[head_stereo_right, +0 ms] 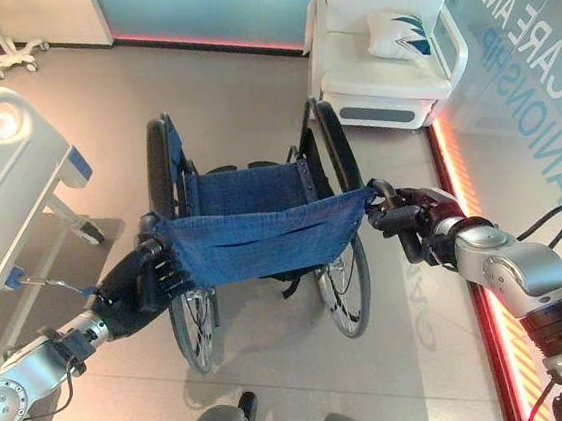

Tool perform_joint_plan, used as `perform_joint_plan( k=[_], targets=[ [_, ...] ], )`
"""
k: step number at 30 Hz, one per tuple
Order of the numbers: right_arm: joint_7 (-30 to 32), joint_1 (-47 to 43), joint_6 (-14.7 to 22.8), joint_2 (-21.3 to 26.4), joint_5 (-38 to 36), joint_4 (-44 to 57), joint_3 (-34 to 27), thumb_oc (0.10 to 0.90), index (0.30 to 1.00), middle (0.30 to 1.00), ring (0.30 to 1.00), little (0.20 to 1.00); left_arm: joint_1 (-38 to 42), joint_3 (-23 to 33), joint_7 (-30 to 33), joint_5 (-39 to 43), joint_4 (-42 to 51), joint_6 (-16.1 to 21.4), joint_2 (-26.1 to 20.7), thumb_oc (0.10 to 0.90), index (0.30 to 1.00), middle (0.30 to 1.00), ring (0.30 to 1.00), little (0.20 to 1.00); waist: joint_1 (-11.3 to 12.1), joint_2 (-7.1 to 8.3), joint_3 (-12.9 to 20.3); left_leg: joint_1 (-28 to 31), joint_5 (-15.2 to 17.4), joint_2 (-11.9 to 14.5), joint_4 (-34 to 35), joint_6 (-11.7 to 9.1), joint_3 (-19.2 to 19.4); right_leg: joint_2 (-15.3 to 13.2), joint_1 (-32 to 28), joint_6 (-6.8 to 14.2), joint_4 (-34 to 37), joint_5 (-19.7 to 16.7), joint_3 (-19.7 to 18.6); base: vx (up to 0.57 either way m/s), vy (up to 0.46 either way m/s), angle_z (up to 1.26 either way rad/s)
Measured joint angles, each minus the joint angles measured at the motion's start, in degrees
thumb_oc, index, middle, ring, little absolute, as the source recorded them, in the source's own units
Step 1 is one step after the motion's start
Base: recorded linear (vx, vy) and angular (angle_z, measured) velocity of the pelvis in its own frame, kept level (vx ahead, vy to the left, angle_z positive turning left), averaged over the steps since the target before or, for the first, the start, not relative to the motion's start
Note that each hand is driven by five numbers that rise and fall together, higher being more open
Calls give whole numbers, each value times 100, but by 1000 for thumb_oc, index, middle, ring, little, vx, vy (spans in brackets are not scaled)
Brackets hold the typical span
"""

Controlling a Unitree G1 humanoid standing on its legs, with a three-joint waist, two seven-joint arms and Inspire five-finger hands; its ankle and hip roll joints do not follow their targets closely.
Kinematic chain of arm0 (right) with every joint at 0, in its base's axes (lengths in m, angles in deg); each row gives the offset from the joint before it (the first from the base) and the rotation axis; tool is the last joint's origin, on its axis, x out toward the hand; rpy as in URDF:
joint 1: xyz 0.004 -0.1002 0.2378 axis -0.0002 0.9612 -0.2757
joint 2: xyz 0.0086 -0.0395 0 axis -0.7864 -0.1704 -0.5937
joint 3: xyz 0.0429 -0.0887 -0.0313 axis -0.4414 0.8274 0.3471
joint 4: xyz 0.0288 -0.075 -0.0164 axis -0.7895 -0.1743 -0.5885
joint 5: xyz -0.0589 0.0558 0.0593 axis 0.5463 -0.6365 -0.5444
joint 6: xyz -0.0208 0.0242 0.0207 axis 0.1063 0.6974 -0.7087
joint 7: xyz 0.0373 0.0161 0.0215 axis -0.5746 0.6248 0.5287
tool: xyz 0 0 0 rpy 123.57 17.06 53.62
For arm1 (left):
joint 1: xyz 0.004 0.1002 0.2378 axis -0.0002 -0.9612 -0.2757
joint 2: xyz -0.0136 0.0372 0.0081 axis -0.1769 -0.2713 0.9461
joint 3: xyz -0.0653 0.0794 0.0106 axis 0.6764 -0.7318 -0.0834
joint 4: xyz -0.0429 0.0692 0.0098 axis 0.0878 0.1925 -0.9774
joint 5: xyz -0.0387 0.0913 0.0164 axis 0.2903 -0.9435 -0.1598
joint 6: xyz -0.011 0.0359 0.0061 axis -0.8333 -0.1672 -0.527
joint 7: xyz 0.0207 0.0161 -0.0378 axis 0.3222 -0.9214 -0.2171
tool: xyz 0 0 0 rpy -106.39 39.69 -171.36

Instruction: Push the wheelchair next to the bed

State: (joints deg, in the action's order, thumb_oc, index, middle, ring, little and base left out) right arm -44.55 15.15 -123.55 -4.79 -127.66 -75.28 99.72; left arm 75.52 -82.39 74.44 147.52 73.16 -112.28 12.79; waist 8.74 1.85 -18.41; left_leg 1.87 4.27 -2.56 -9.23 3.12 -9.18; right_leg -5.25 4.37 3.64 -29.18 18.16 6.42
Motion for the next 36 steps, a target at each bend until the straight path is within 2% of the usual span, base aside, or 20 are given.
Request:
perform_joint_plan(
  k=[1, 3, 7, 8, 10, 11, 13, 14, 16, 17, 19, 21, 22, 24, 26, 28, 30, 32, 34, 36],
  targets=[
    [-2, -146, 6, 76, -7, 24, -10, 400, 300, 300, 300, 300, 153, 0, 14, -2, -80, 0, -2, 400, 300, 300, 300, 300, -34, -164, -81, -16, 81, 45, -22, 5, -243, 132, 358, 153, 262, -103, -171, 449, -193, 12],
    [-10, -283, -14, 117, -17, 64, -10, 400, 300, 300, 300, 300, 375, -20, 66, -3, -245, -2, -19, 400, 300, 300, 300, 300, -231, -267, -143, -28, 140, 7, -81, -40, -519, 7, 866, 523, 651, -424, -445, 486, -206, 44],
    [-2, -463, -396, 112, -84, 95, 42, 400, 300, 300, 300, 300, 527, -25, 68, -5, -501, -5, -20, 400, 300, 300, 300, 300, -458, -163, -146, 142, 503, -53, -272, -231, -1056, -395, 865, 740, 2004, -1346, -436, 418, -175, 78],
    [20, -434, -473, 109, -173, 94, 66, 400, 300, 300, 300, 300, 481, -26, 67, -8, -493, -20, -61, 400, 300, 300, 300, 300, -469, 10, -103, 265, 680, -65, -340, -336, -1032, -493, 648, 698, 1918, -1291, -388, 500, -168, 73],
    [23, -434, -527, 175, -255, 70, 67, 400, 300, 300, 300, 300, 383, -16, 69, -8, -360, -21, -57, 400, 300, 300, 300, 300, -489, -2, -104, 511, 843, 341, -323, -594, -859, -350, 639, 635, 1362, -1525, -81, 534, -201, 75],
    [13, -436, -537, 258, -302, 66, 67, 400, 300, 300, 300, 300, 296, 27, 69, -7, -202, -21, -83, 400, 300, 300, 300, 300, -443, -10, -104, 473, 914, 492, -600, -823, -717, -179, 646, 380, 1146, -1513, -75, 273, -141, 53],
    [-25, -450, -540, 391, -310, 54, 67, 400, 300, 300, 300, 300, 214, 34, 73, -7, -26, -21, -54, 400, 300, 300, 300, 300, -432, 1, -105, -40, 958, 529, -1630, -930, -418, 28, 591, 43, 1090, -1475, -126, 394, -234, 39],
    [-128, -509, -538, 454, -310, -6, 65, 400, 300, 300, 300, 300, 173, 34, 84, -6, 55, -21, -44, 400, 300, 300, 300, 300, -264, -12, -107, -486, 778, 531, -2560, -1215, -310, 160, 590, -120, 1025, -1387, -128, 361, -219, 7],
    [-159, -560, -533, 450, -306, -44, 101, 400, 300, 300, 300, 300, 167, 34, 96, -6, 69, -21, -38, 400, 300, 300, 300, 300, 3, -20, -109, -887, 173, 515, -3455, -1492, -335, 313, 508, -328, 945, -1245, -110, 397, -172, -20],
    [-181, -628, -508, 446, -319, -97, 192, 400, 300, 300, 300, 300, 168, 43, 127, -6, 24, -21, -14, 400, 300, 300, 300, 300, 50, -8, -113, -1168, -355, 376, -4062, -1556, -515, 334, 399, -397, 930, -1158, -143, 473, -164, 3],
    [-179, -637, -515, 425, -312, -100, 227, 400, 300, 300, 300, 300, 142, 40, 226, -7, -10, -22, 137, 400, 300, 300, 300, 300, 75, -17, -119, -1730, -371, -71, -4791, -1504, -435, 326, 109, -496, 1099, -1095, -138, 288, -62, 33],
    [-168, -639, -537, 426, -289, -102, 276, 400, 300, 300, 300, 300, 126, 29, 250, -6, -9, -35, 150, 400, 300, 300, 300, 300, 86, 37, -135, -1984, -171, -399, -4501, -1170, 2, 391, -186, -565, 1380, -1027, -305, 438, -40, 36],
    [-155, -640, -547, 439, -288, -101, 313, 400, 300, 300, 300, 300, 115, 29, 250, -5, -2, -39, 152, 400, 300, 300, 300, 300, 114, 60, -139, -1904, -20, -421, -3826, -886, 291, 405, -350, -518, 1542, -1071, -325, 496, 28, 26],
    [-70, -697, -544, 287, -266, -184, 395, 400, 300, 300, 300, 300, 114, 15, 249, 11, -14, -42, 81, 400, 300, 300, 300, 300, 155, 127, -160, -1706, 140, -294, -2124, -640, 710, 538, -764, -562, 1863, -962, -567, 480, 58, 22],
    [-33, -715, -546, 245, -259, -253, 453, 400, 300, 300, 300, 300, 104, 3, 235, 16, -14, -43, 44, 400, 300, 300, 300, 300, 176, 136, -171, -1568, -8, -181, -738, -649, 808, 626, -1125, -572, 2120, -963, -729, 478, 86, 13],
    [26, -712, -539, 172, -240, -266, 468, 400, 300, 300, 300, 300, 98, 9, 130, 16, 1, -33, 46, 400, 300, 300, 300, 300, 293, 109, -161, -1585, -168, 74, 412, -838, 866, 762, -1499, -648, 2347, -773, -842, 594, 125, -8],
    [32, -686, -538, 145, -232, -264, 461, 400, 300, 300, 300, 300, 70, 11, 31, 4, 8, -17, 69, 400, 300, 300, 300, 300, 354, 100, -156, -1647, -239, 271, 686, -926, 924, 807, -1819, -655, 2436, -632, -913, 399, 106, -19],
    [15, -510, -514, 118, -234, -133, 385, 400, 300, 300, 300, 300, -230, 133, -124, -1, 171, -14, 81, 400, 300, 300, 300, 300, 355, 51, 36, -1613, -232, 396, 510, -915, 871, 773, -2093, -554, 2352, -172, -1036, 531, 187, -34],
    [7, -413, -457, -2, -214, -93, 360, 400, 300, 300, 300, 300, -515, 259, -200, -7, 328, -13, 137, 400, 300, 300, 300, 300, 461, 169, 201, -1407, -657, 236, 488, -787, 978, 489, -2086, -269, 2035, 146, -1000, 382, 146, -59],
    [7, -408, -375, -82, -142, -93, 335, 400, 300, 300, 300, 300, -515, 289, -137, -72, 312, -16, 114, 400, 300, 300, 300, 300, 484, 161, 199, -1251, -947, 49, 353, -394, 1094, 260, -2119, -19, 1587, 152, -575, 446, 164, -40]
  ],
)
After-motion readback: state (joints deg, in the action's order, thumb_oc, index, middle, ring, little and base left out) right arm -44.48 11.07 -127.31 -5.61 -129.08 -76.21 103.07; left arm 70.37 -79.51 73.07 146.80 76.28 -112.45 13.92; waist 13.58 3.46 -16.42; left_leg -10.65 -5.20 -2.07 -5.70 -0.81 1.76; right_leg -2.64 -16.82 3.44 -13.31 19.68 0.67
